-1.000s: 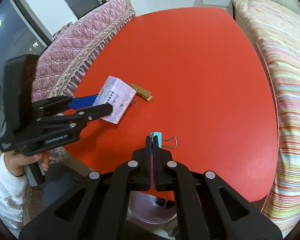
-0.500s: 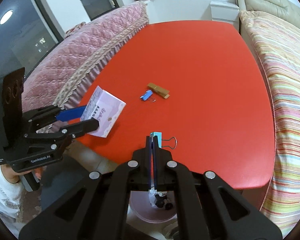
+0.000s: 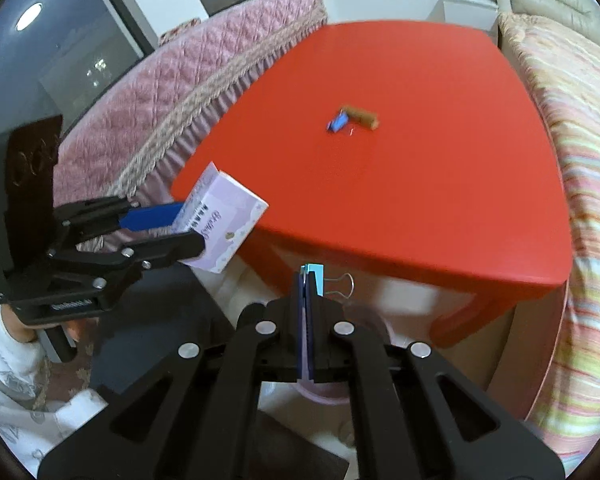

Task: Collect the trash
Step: 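Carry the clip and card over the pink bin and open both tools, then grasp the wooden clothespin on the table with the right tool, then grasp the blue binder clip with the left tool while the right tool holds the clothespin, then carry the clothespin and blue clip over the bin and open both tools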

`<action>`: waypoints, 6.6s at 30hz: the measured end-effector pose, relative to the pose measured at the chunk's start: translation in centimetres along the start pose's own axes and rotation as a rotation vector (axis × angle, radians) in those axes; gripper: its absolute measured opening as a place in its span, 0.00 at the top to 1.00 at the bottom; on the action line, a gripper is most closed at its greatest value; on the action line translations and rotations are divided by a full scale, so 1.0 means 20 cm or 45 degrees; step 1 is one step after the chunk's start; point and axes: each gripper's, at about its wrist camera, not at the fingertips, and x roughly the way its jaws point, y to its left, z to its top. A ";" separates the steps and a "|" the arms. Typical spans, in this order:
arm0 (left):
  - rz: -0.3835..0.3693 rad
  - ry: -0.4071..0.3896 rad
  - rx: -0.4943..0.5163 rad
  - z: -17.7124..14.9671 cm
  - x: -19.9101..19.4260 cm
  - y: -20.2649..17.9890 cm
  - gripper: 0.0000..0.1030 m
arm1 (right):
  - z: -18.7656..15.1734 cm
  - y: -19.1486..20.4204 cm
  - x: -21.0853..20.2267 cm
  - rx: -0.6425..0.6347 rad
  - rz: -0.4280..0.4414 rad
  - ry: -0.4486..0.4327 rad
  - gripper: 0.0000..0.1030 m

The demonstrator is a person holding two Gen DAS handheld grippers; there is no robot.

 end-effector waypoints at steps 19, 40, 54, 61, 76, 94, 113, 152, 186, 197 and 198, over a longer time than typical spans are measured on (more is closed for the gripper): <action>-0.067 0.110 0.045 -0.12 0.05 -0.07 0.61 | -0.10 -0.09 -0.04 0.129 -0.075 -0.017 0.11; 0.015 0.106 -0.003 -0.13 0.09 -0.03 0.07 | -0.11 -0.10 -0.12 0.145 -0.095 -0.110 0.06; 0.044 0.050 -0.069 -0.07 0.06 0.06 0.07 | -0.05 -0.09 -0.09 0.119 -0.062 -0.105 0.06; 0.046 0.021 -0.094 -0.01 0.04 0.11 0.07 | 0.10 -0.14 -0.08 0.089 -0.038 -0.114 0.06; 0.023 -0.017 -0.111 0.10 0.04 0.16 0.07 | 0.73 -0.23 0.19 -0.199 -0.117 -0.034 0.06; 0.022 0.016 -0.190 0.09 0.10 0.27 0.07 | 0.94 -0.28 0.72 -0.438 -0.176 0.213 0.42; 0.016 0.030 -0.176 0.15 0.16 0.29 0.07 | 0.91 -0.30 0.76 -0.406 -0.129 0.202 0.89; 0.143 0.394 -0.097 0.78 0.85 0.39 0.43 | 0.80 -0.51 0.32 -0.049 -0.186 0.100 0.89; 0.112 0.058 0.117 0.48 0.21 0.09 0.89 | 0.55 -0.18 0.01 -0.180 -0.215 -0.086 0.89; 0.025 -0.009 0.087 0.19 0.03 0.00 0.89 | 0.22 0.02 -0.13 -0.218 -0.172 -0.125 0.89; 0.014 -0.005 0.073 0.17 0.03 0.00 0.89 | 0.17 0.03 -0.13 -0.216 -0.161 -0.122 0.89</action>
